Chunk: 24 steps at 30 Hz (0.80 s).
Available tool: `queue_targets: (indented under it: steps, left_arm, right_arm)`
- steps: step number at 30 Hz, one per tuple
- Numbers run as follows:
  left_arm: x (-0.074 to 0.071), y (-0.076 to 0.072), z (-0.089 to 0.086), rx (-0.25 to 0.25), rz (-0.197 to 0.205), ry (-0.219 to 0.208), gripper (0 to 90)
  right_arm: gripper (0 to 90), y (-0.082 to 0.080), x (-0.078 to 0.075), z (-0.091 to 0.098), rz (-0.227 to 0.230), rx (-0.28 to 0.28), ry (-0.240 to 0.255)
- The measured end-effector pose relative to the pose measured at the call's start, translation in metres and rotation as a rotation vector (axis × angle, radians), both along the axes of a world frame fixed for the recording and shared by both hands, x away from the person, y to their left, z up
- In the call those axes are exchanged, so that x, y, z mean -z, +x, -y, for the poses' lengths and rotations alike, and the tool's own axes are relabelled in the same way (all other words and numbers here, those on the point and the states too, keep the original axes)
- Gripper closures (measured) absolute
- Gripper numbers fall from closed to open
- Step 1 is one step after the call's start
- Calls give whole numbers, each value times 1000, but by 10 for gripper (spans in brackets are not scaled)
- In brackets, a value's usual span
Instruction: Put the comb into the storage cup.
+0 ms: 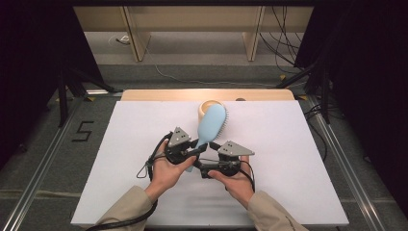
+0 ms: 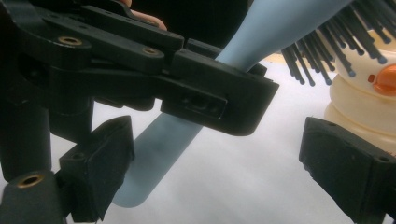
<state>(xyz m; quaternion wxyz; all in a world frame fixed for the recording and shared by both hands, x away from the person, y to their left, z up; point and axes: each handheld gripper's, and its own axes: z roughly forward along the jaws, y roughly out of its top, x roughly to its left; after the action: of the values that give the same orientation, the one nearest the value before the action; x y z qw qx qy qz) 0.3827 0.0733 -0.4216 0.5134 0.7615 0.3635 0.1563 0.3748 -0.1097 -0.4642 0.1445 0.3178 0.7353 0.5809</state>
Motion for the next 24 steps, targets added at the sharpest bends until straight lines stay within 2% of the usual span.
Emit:
queue_targets:
  steps: [17, 24]
  left_arm:
    - [1, -1, 1, 4, 13, -24, 697]
    - [0, -1, 1, 10, 12, -35, 697]
  right_arm:
    - [104, 2, 1, -4, -13, -6, 17]
    - [94, 2, 2, -4, -31, -5, 32]
